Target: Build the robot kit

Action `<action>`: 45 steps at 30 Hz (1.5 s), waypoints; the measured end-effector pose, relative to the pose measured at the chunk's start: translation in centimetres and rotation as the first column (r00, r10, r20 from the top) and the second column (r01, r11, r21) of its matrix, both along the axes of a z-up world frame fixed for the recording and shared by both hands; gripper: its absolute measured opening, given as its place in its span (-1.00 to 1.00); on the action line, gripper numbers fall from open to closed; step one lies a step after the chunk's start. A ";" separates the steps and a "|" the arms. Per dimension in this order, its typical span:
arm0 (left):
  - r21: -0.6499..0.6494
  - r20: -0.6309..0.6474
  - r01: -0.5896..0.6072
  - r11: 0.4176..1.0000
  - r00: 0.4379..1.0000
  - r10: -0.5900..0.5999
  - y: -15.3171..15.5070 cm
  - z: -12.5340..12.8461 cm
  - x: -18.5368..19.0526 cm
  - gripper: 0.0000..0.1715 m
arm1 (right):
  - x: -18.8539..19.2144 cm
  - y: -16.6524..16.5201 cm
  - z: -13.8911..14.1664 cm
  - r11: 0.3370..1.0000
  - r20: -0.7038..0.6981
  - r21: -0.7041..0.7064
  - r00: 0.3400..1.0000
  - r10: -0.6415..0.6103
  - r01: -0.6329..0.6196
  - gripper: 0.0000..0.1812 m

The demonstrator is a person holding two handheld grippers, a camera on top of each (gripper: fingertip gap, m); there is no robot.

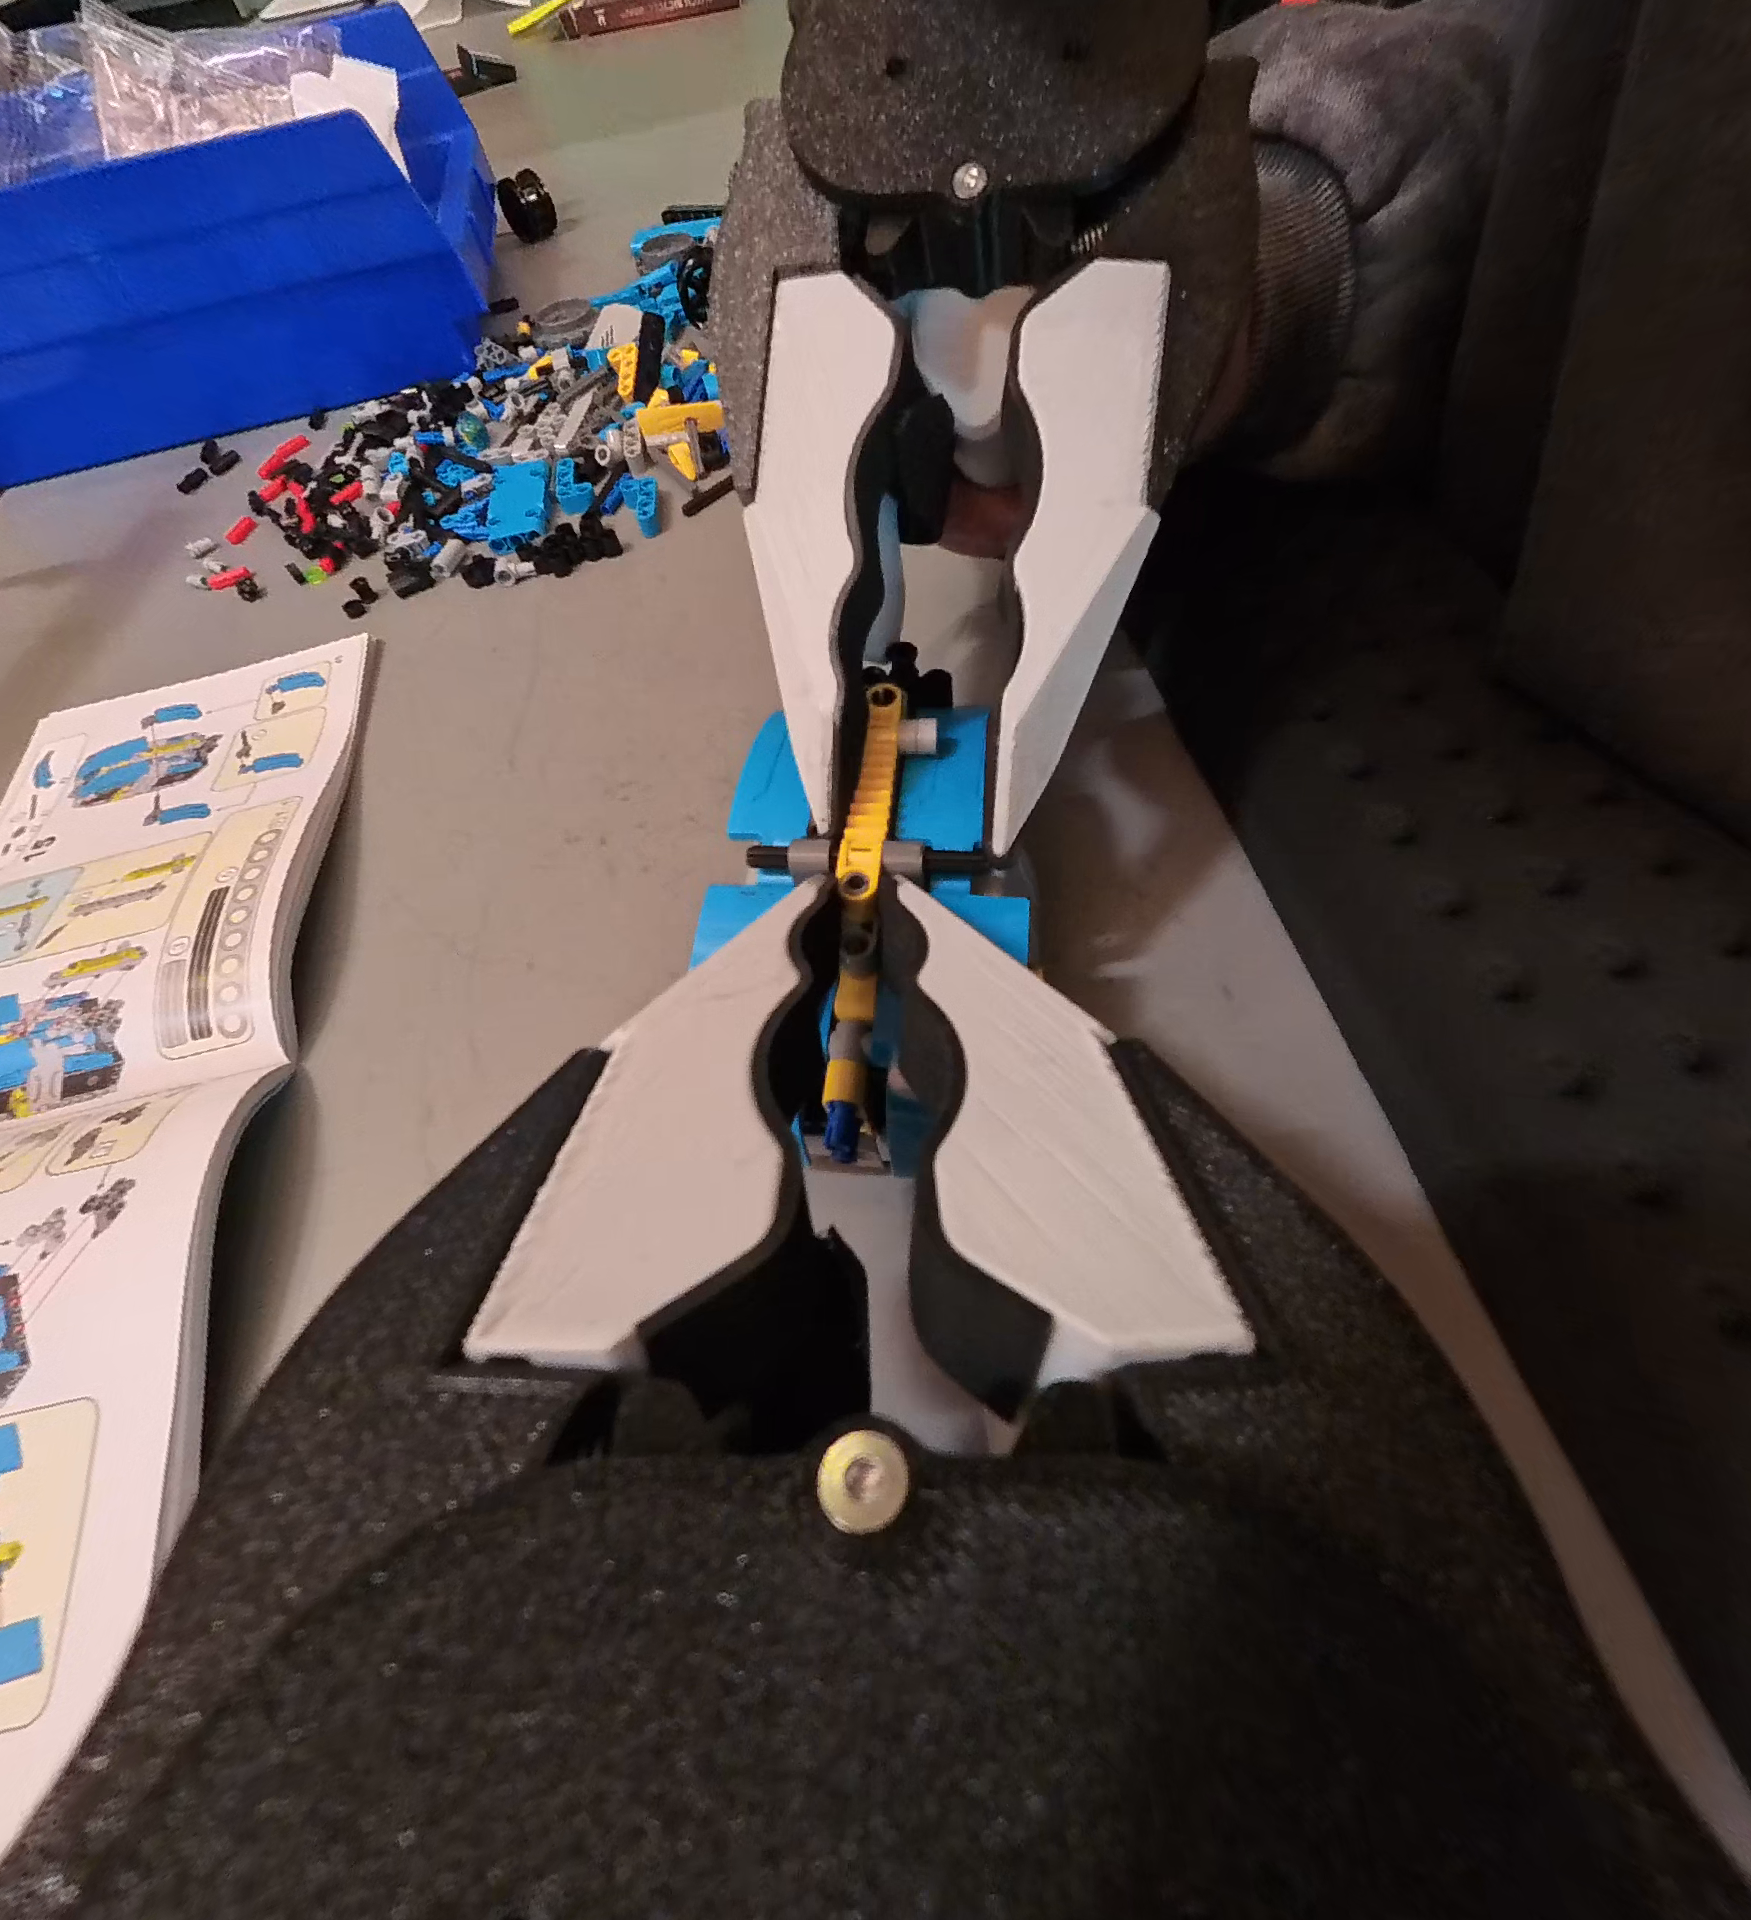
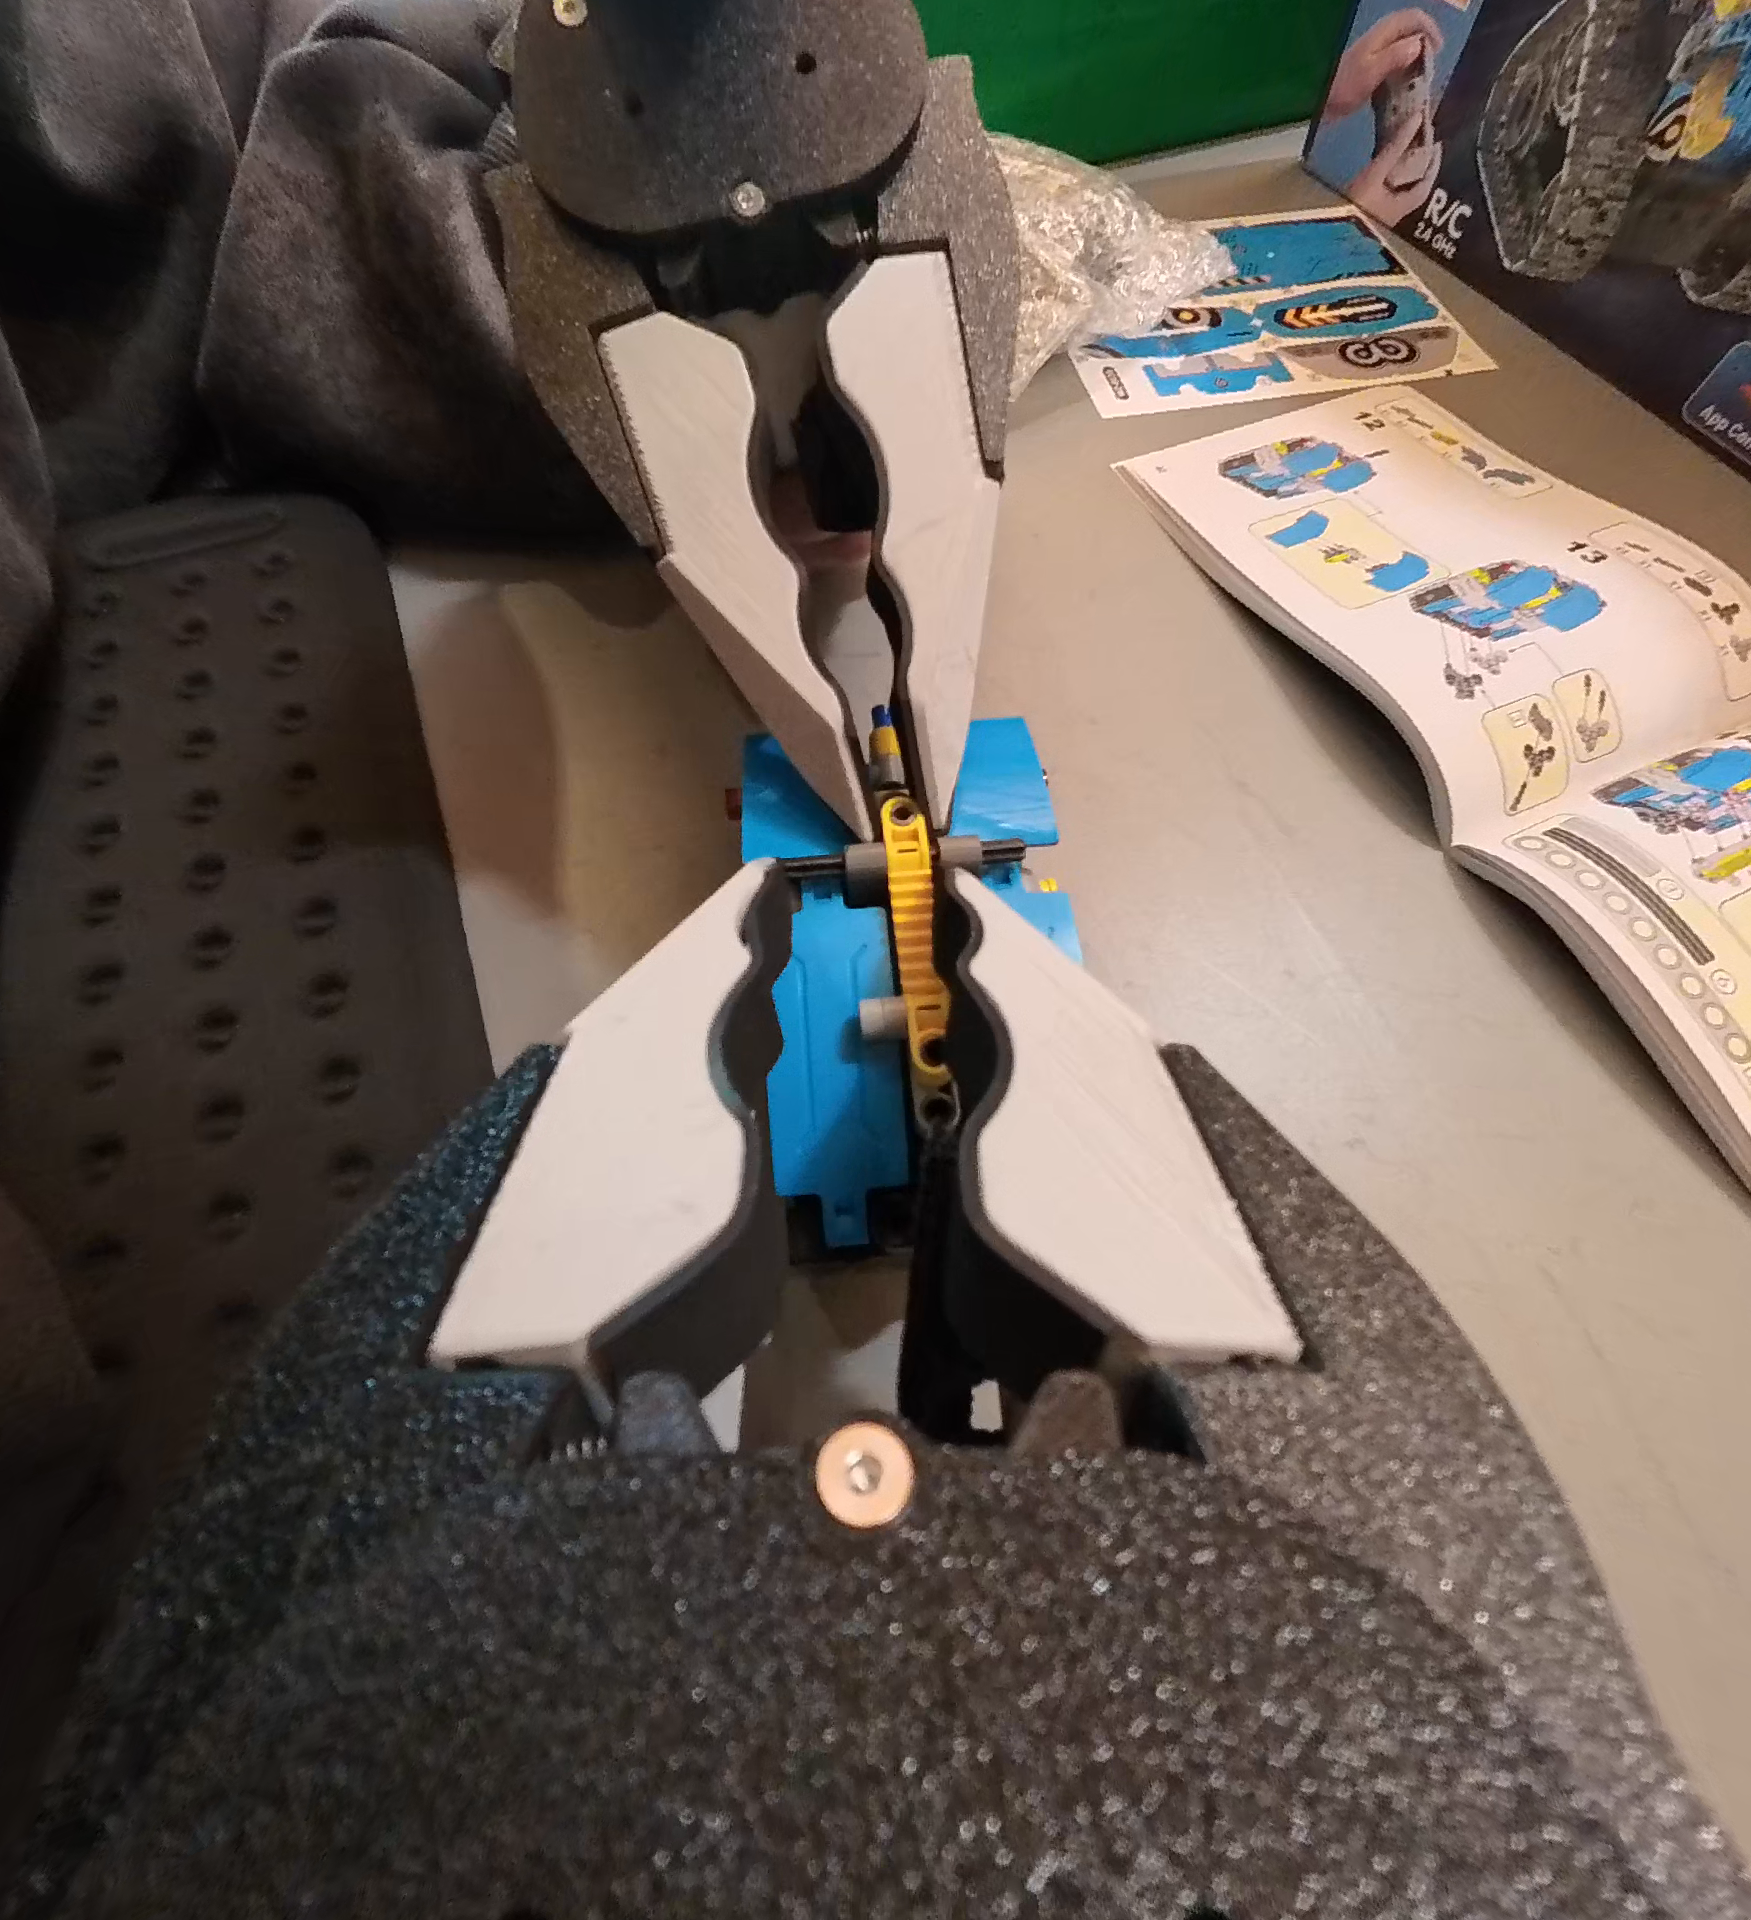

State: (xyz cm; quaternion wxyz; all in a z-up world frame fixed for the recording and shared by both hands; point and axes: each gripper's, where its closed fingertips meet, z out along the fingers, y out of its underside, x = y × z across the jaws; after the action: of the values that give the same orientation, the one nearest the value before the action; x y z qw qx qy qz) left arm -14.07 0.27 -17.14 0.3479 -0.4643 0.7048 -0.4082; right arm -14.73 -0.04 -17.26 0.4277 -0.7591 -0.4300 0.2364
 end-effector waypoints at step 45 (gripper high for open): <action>-0.080 -0.037 0.017 0.997 0.999 -0.020 -2.3 -0.6 1.3 -0.33 | 1.4 0.0 -0.4 0.988 0.001 -0.097 0.992 0.125 -0.124 -0.64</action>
State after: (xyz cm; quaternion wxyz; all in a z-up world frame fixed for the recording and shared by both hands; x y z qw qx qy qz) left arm -12.80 -2.04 -17.79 0.3116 -0.4790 0.6988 -0.4303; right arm -13.32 -0.06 -17.68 0.3733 -0.7515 -0.4660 0.2807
